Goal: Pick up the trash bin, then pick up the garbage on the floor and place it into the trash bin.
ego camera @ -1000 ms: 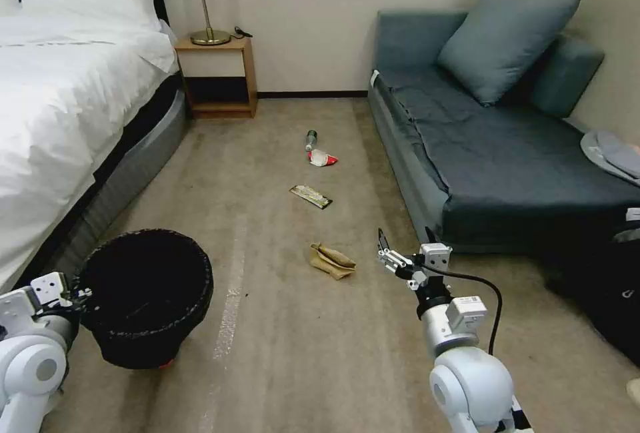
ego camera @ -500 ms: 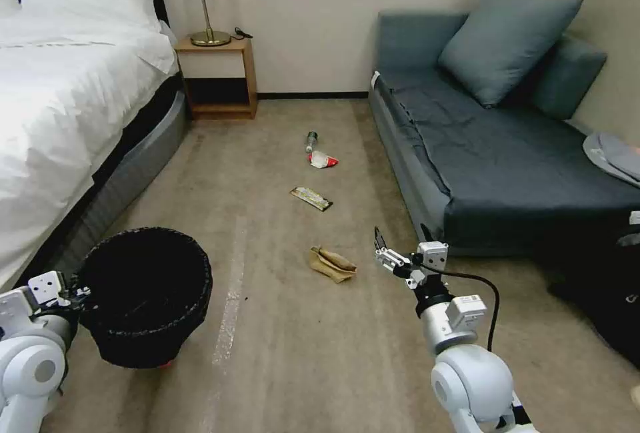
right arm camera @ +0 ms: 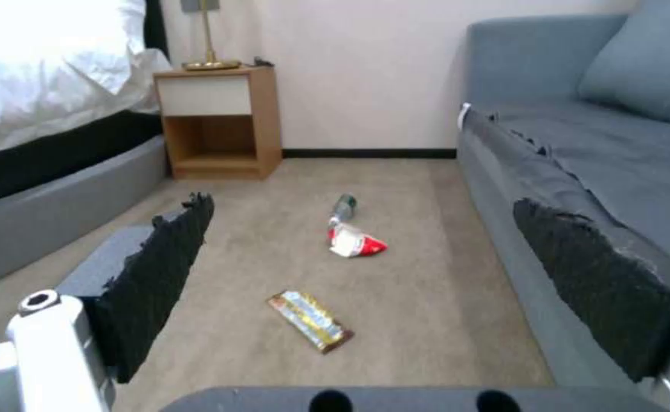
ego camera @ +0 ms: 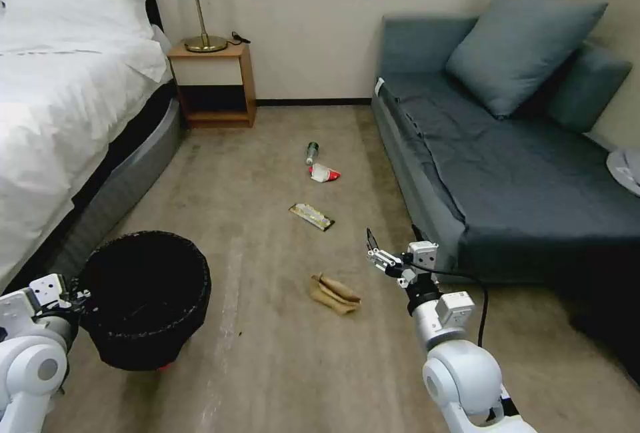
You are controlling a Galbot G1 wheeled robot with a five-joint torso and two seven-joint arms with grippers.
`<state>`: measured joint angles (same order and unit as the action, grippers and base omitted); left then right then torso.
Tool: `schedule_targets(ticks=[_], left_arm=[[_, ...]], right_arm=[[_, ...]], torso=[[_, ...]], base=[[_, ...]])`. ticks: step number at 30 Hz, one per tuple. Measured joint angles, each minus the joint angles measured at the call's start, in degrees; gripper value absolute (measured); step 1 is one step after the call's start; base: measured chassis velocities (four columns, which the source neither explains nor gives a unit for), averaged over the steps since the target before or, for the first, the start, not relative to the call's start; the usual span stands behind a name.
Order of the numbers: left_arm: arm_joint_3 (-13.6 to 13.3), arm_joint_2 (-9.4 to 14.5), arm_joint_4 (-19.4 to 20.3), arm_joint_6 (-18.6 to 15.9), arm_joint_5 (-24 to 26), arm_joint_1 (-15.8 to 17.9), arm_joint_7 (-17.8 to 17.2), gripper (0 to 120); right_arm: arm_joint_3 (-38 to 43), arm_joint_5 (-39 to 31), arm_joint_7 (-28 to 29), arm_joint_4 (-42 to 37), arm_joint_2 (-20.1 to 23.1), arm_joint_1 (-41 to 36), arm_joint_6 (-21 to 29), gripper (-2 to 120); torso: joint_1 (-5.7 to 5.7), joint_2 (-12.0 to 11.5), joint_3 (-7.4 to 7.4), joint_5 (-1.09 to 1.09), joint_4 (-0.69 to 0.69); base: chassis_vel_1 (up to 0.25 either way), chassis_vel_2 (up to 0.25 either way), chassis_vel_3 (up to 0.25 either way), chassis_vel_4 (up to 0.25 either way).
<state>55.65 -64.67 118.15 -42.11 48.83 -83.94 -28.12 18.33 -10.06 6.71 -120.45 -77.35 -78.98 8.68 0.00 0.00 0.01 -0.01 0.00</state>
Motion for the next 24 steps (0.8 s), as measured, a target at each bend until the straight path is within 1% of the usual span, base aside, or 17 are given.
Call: schedule_targets(ticks=[5,9,16,19,24], left_arm=[[-1.0,-0.2,-0.2,0.0,-0.3,0.8,0.0,3],[-2.0,-0.4,-0.5,0.0,-0.9,1.4,-0.1,3],[-2.3,-0.5,-0.6,0.0,-1.2,1.5,-0.2,3],[-2.3,-0.5,-0.6,0.0,-1.2,1.4,-0.2,3],[-2.1,-0.5,-0.6,0.0,-1.2,1.2,-0.2,3]], right_arm=[[0.4,0.2,-0.1,0.5,0.4,0.2,0.0,100],[0.2,0.2,-0.1,1.0,0.4,0.4,0.0,100],[-0.1,0.6,-0.3,1.6,0.4,0.7,0.2,100],[-0.2,0.8,-0.4,1.8,0.4,0.8,0.2,100],[-0.6,1.1,-0.5,2.4,0.4,1.3,0.1,100]], torso=[[0.0,0.0,0.0,0.01,0.0],[-0.01,0.0,-0.01,0.01,0.0],[0.0,0.0,-0.01,0.01,0.01],[-0.01,0.0,-0.01,0.01,0.01],[-0.01,0.0,-0.01,0.01,0.0]], base=[[-0.122,0.11,0.106,-0.117],[-0.02,0.025,0.02,-0.029],[-0.012,0.009,0.018,-0.012],[-0.092,0.061,0.082,-0.066],[-0.148,0.12,0.136,-0.131]])
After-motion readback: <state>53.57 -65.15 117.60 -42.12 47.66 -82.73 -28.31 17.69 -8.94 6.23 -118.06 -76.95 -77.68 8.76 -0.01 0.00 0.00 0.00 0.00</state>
